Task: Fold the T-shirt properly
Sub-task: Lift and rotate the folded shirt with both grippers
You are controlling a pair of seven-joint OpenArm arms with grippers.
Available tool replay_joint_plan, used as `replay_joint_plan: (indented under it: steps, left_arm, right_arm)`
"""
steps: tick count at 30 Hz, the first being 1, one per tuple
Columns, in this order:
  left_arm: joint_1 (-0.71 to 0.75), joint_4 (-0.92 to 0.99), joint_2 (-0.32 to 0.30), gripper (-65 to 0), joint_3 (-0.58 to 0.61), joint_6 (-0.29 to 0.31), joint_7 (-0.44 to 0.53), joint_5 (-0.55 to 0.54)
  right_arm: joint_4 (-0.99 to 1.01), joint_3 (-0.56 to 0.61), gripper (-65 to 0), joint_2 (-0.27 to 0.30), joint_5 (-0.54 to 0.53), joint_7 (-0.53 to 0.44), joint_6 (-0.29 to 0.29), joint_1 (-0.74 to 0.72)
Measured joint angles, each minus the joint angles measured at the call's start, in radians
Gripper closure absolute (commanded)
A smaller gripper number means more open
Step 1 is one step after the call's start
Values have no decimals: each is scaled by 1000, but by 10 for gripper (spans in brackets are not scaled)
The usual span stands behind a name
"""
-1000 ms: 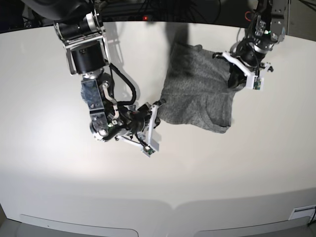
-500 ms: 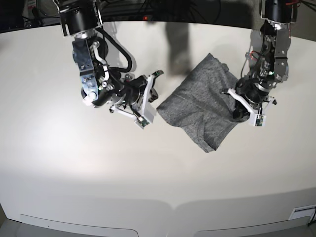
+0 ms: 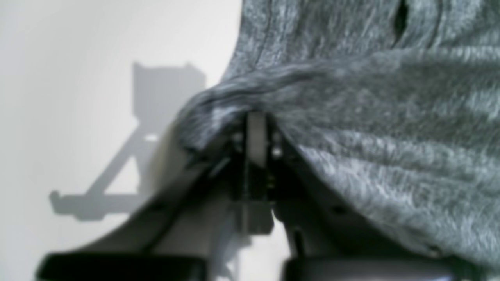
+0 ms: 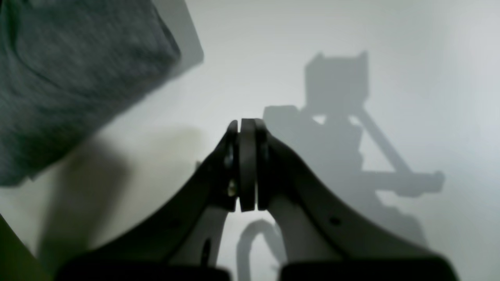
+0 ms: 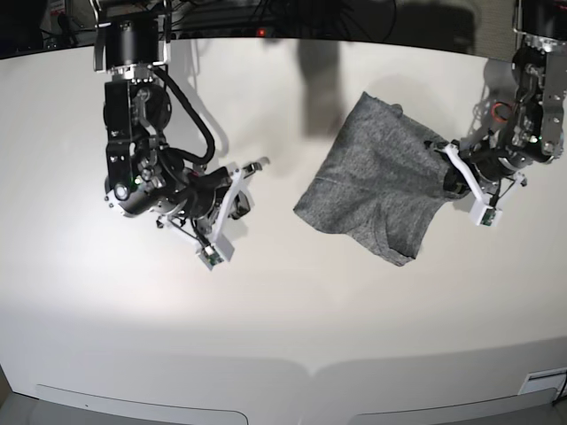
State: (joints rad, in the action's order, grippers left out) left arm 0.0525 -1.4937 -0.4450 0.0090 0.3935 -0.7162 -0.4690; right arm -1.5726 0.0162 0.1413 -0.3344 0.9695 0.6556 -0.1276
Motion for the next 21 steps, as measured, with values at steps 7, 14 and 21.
replay_joint_plan:
  steps: [7,14,21]
  left_arm:
    - [8,-72,-58,-131,3,1,-52,-48]
    - [145,-82,-54,-131,0,0,-23,-199]
    - [282,-86,-54,-129,-6,2,91,-248]
  right_arm:
    - [0,-2,0,-51,-35,-8,0,-58]
    - [0,-3,0,-135,-31,-87,-1,-60]
    - [169,14,0,-173,3,-148,-4,-106]
